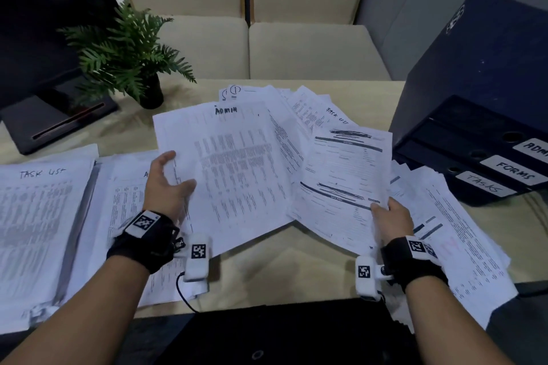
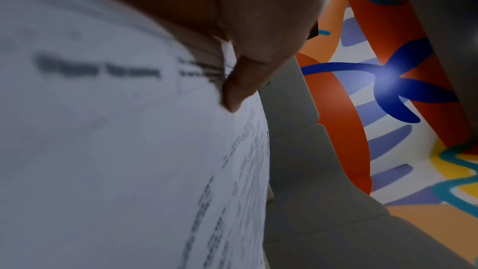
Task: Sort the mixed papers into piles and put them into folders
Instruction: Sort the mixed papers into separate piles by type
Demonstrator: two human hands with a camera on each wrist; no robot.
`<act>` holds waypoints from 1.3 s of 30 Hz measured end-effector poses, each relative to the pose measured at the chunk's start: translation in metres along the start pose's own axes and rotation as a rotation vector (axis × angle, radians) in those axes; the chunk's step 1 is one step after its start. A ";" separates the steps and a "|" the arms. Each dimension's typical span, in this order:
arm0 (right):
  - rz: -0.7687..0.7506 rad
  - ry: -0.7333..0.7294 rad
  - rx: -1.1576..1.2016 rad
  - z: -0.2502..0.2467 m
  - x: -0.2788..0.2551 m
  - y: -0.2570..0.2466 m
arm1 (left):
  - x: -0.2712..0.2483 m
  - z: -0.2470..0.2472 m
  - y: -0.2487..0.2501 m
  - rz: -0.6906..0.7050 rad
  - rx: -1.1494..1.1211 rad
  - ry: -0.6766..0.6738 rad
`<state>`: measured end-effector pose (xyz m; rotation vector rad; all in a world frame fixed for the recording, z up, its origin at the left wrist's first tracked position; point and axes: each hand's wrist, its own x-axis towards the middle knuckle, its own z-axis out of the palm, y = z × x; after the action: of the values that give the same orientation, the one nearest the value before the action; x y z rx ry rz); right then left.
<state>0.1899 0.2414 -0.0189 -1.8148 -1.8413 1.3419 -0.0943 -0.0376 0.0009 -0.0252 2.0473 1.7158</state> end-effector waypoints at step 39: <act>-0.181 -0.465 0.174 0.038 -0.006 -0.021 | -0.060 0.068 -0.012 -0.040 0.018 -0.160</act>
<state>0.1499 0.2235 -0.0223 -1.2900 -1.9632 1.9001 -0.0144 0.0065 0.0034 0.0741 1.9323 1.6209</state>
